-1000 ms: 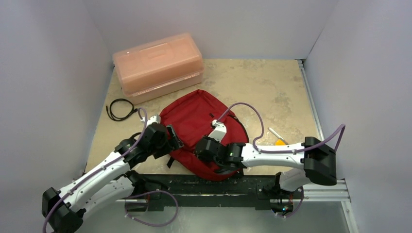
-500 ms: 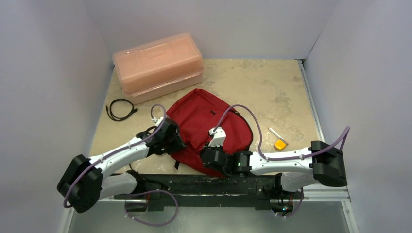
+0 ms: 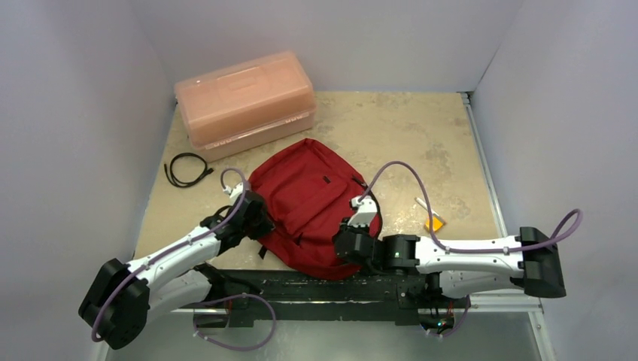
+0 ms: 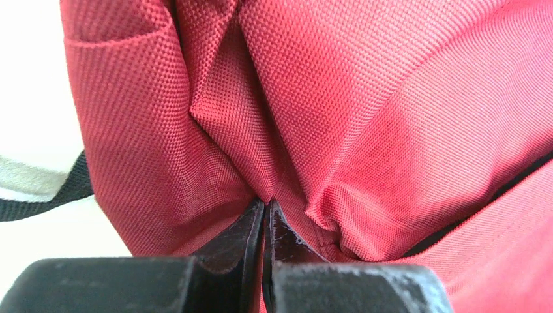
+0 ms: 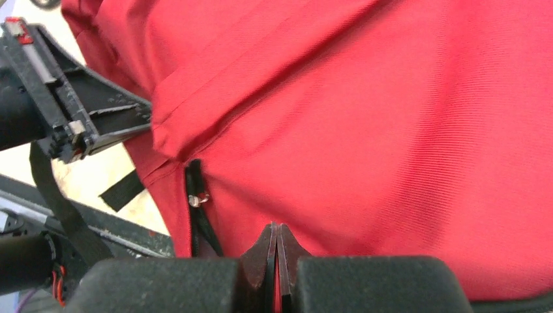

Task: Pack the student bag
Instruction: Zip the student bag at the center of the board.

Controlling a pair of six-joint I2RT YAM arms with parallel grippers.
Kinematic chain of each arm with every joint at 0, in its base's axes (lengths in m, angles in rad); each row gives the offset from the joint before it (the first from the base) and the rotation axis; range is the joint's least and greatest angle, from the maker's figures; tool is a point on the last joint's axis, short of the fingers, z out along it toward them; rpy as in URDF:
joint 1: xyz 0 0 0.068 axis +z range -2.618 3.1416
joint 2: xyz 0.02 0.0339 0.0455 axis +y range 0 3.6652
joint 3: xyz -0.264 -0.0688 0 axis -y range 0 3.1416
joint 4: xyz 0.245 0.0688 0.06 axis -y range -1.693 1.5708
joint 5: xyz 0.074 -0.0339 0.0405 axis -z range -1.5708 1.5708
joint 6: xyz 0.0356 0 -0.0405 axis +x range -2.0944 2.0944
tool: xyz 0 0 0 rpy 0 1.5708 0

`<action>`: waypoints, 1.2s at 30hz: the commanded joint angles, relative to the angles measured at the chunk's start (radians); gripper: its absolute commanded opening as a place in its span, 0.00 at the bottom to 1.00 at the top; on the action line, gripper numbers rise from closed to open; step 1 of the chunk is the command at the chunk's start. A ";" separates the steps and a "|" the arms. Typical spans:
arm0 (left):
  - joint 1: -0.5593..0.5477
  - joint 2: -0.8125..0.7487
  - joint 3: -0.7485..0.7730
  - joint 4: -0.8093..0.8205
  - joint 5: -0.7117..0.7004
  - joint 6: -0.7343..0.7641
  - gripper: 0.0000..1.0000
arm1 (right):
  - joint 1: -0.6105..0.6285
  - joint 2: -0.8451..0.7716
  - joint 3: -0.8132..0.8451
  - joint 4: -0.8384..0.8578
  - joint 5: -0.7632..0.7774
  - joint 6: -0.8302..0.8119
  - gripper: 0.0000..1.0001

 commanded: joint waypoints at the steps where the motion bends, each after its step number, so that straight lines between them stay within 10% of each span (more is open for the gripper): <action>1: 0.006 -0.005 -0.033 0.092 0.149 0.046 0.00 | -0.007 0.114 0.151 0.047 -0.122 -0.112 0.11; 11: 0.006 -0.040 -0.061 0.138 0.250 0.000 0.00 | -0.059 0.343 0.354 -0.079 -0.238 0.048 0.60; 36: 0.005 -0.074 -0.113 0.187 0.262 -0.017 0.00 | -0.078 0.691 0.583 -0.409 -0.019 0.251 0.40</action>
